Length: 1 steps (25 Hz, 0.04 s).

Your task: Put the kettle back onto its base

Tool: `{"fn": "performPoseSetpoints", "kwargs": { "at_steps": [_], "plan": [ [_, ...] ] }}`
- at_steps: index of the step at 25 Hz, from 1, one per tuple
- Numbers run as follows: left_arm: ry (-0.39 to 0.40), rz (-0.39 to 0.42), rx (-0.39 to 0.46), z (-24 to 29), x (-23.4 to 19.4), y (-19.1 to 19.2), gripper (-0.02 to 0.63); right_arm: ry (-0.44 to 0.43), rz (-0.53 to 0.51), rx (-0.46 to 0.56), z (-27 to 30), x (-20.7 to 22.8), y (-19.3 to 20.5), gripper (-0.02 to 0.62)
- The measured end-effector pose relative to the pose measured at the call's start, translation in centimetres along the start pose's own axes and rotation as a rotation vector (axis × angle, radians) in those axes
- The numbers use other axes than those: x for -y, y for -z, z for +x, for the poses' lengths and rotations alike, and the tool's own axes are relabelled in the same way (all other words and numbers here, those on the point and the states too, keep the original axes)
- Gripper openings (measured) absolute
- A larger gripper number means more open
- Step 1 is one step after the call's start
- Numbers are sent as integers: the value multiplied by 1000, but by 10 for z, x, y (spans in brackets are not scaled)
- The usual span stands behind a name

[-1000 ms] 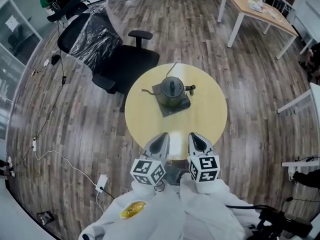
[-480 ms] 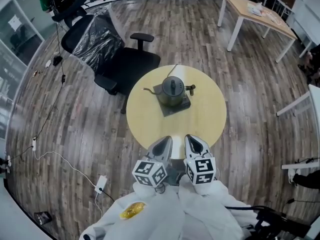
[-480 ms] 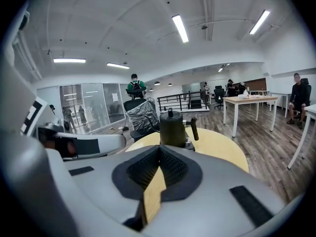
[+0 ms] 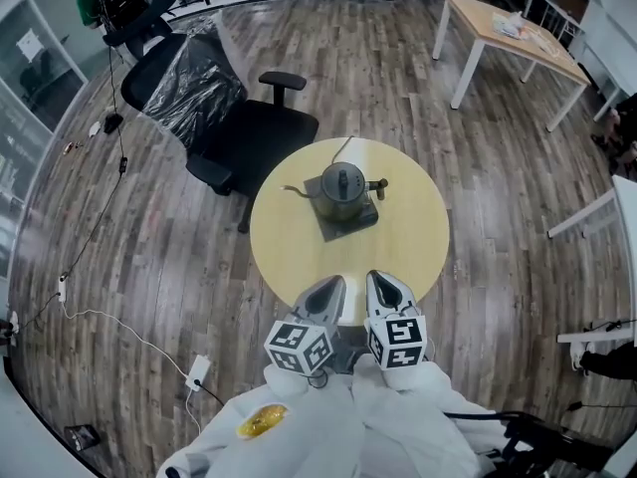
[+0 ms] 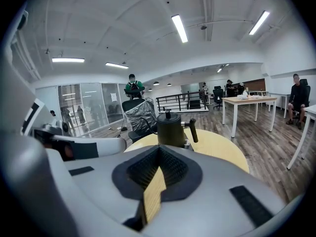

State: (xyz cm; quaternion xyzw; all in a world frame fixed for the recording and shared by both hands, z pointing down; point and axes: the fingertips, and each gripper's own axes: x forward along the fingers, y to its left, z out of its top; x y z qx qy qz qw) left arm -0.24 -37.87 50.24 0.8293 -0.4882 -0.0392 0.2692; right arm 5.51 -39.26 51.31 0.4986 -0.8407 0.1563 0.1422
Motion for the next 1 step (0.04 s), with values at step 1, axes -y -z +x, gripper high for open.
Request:
{"fn": "performPoseSetpoints", "kwargs": {
  "at_steps": [1],
  "plan": [
    [0, -1, -3, 1, 0, 0, 0, 0, 1, -1, 1, 0, 0, 12]
  ]
}}
